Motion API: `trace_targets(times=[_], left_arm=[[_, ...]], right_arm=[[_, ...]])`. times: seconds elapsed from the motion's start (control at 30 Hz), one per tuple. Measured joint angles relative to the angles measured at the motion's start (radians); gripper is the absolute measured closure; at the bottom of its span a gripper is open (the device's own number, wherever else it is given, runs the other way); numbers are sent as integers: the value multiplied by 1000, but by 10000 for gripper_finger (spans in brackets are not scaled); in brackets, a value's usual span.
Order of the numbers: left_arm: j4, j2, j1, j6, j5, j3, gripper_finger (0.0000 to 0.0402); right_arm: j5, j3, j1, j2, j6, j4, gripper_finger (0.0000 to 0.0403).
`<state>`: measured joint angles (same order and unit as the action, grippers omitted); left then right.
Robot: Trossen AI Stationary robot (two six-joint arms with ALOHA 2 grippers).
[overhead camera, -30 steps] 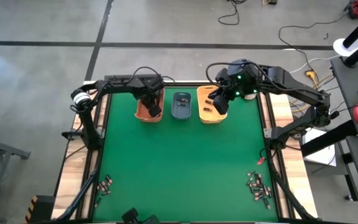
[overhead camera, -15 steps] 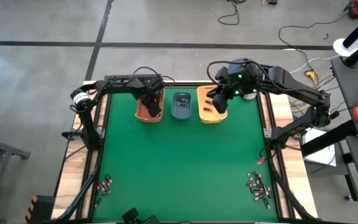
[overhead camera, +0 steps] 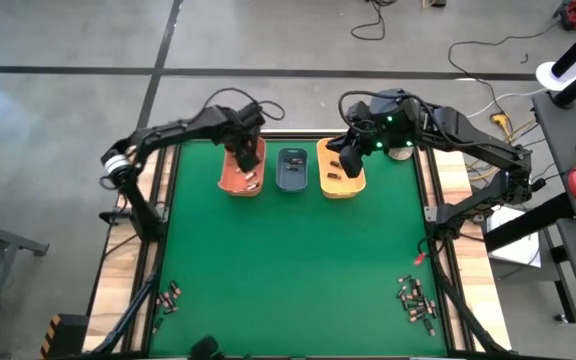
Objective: Sort batteries
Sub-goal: Put the large black battery into the yellow bin
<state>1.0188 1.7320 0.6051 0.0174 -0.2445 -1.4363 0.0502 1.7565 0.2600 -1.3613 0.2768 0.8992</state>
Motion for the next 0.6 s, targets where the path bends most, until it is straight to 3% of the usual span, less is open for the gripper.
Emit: trace_targets(times=[0.13,0.3,0.6], left_arm=[[103,-115,-40,-133,1,-25,246],[147,-285,-138,-299,8,47,246],[119,-564,-519,-624,-18,324,246]], right_arm=[[-2,0,0,-5,0,-9,364],[-8,-1,-8,-51,12,-113,364],[-7,-3,-26,-219,15,-310,364]])
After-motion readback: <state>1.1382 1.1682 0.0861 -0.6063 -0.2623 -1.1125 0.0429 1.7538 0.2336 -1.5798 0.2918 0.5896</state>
